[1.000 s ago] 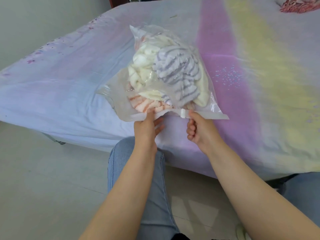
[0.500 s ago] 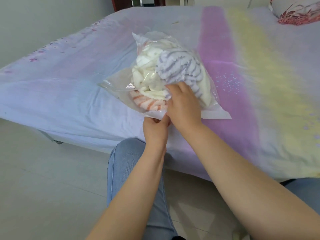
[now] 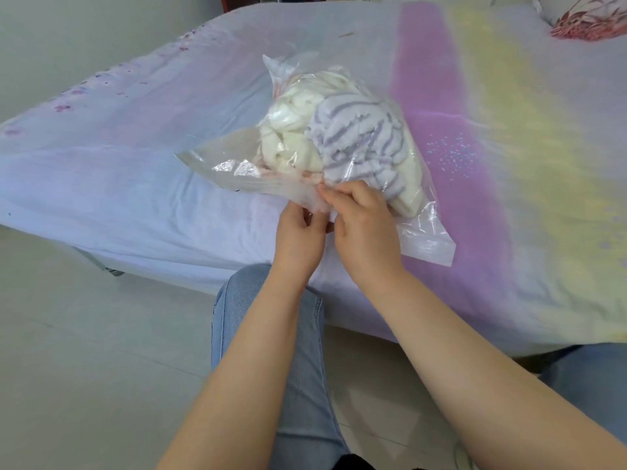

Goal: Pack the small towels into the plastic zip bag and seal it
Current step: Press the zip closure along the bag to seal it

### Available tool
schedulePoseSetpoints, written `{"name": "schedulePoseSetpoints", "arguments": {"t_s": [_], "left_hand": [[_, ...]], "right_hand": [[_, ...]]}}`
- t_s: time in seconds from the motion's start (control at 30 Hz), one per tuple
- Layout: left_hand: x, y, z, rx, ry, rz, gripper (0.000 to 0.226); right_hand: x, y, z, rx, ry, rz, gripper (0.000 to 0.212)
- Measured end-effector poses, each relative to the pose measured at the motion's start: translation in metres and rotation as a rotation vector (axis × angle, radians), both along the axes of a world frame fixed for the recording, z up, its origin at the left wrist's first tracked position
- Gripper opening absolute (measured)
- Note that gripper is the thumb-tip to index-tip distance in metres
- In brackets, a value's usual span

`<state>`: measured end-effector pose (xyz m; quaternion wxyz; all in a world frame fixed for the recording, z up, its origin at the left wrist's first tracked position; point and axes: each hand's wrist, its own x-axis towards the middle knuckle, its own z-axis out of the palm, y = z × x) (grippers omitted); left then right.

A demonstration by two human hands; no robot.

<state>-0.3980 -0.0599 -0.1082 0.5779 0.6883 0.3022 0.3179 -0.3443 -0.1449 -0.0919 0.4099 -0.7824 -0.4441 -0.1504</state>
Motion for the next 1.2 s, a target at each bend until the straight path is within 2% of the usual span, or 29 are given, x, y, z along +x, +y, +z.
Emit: {"name": "schedulePoseSetpoints", "arguments": {"t_s": [0.1,0.17,0.23,0.3,0.37,0.43,0.47,0.5,0.53,0.6,0.63,0.77,0.9,0.97,1.03,1.07,1.13,1.2], "left_hand": [[-0.011,-0.010,-0.001,-0.222,-0.155,-0.086,0.009],[-0.013,-0.012,0.001,-0.332,-0.281,-0.148,0.027],[-0.008,-0.014,0.001,-0.288,-0.229,-0.062,0.048],[-0.001,-0.018,0.003,-0.268,-0.192,0.106,0.035],[0.004,-0.018,0.003,-0.328,-0.229,0.166,0.024],[0.007,-0.018,0.002,-0.357,-0.255,0.189,0.022],[0.008,-0.019,0.002,-0.363,-0.265,0.202,0.019],[0.008,-0.020,0.002,-0.363,-0.261,0.217,0.016],[0.008,-0.022,0.002,-0.352,-0.245,0.241,0.018],[0.008,-0.023,-0.002,-0.326,-0.216,0.251,0.021],[0.006,-0.023,-0.002,-0.327,-0.211,0.246,0.022],[0.005,-0.024,0.000,-0.377,-0.301,0.220,0.014],[0.007,-0.028,-0.007,-0.394,-0.334,0.233,0.017],[0.008,-0.034,-0.014,-0.298,-0.197,0.181,0.025],[0.009,-0.040,-0.021,-0.146,-0.040,0.064,0.043],[0.009,-0.042,-0.023,-0.068,0.013,0.006,0.043],[0.010,-0.040,-0.022,0.050,0.097,-0.091,0.022],[0.011,-0.036,-0.019,0.085,0.166,-0.156,0.016]], "right_hand": [[-0.002,0.003,-0.001,-0.089,0.022,0.045,0.046],[-0.001,0.000,-0.001,-0.143,0.044,0.057,0.055],[0.000,-0.008,-0.004,-0.141,0.161,0.081,0.062],[-0.002,-0.019,-0.009,-0.110,0.346,0.180,0.062],[-0.011,-0.031,-0.016,0.102,0.554,0.271,0.046],[-0.018,-0.040,-0.028,0.403,0.665,0.161,0.028],[-0.021,-0.042,-0.034,0.470,0.740,0.067,0.021],[-0.023,-0.042,-0.037,0.457,0.874,0.000,0.013],[-0.025,-0.040,-0.039,0.395,1.078,-0.030,0.015],[-0.025,-0.032,-0.040,0.368,1.502,0.007,0.037],[-0.022,-0.028,-0.041,0.437,1.594,0.031,0.039],[-0.009,-0.021,-0.036,0.845,1.726,0.007,0.017],[-0.001,-0.024,-0.041,0.854,1.739,-0.033,0.010],[0.003,-0.028,-0.044,0.839,1.721,-0.031,0.008],[0.007,-0.033,-0.046,0.860,1.708,-0.025,0.006],[0.009,-0.035,-0.048,0.867,1.704,-0.032,0.006],[0.014,-0.038,-0.052,0.875,1.707,-0.062,0.006],[0.016,-0.039,-0.054,0.886,1.720,-0.079,0.007]]}}
